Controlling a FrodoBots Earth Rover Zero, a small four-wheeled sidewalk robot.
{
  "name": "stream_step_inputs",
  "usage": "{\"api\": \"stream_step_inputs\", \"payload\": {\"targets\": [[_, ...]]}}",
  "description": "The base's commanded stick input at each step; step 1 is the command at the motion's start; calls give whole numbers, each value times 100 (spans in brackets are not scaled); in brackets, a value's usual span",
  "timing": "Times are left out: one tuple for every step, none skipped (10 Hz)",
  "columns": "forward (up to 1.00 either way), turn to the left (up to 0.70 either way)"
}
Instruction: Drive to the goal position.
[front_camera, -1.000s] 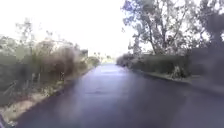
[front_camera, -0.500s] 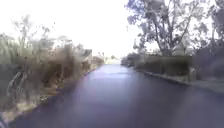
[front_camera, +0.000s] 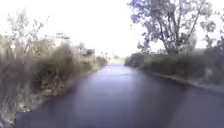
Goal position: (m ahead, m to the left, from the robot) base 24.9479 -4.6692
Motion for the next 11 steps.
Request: {"api": "stream_step_inputs", "payload": {"targets": [[100, 0], [100, 0], [100, -1], [100, -15], [100, -40], [100, -40], [100, -40], [100, -40], [100, 0], [100, 0], [100, 0]]}}
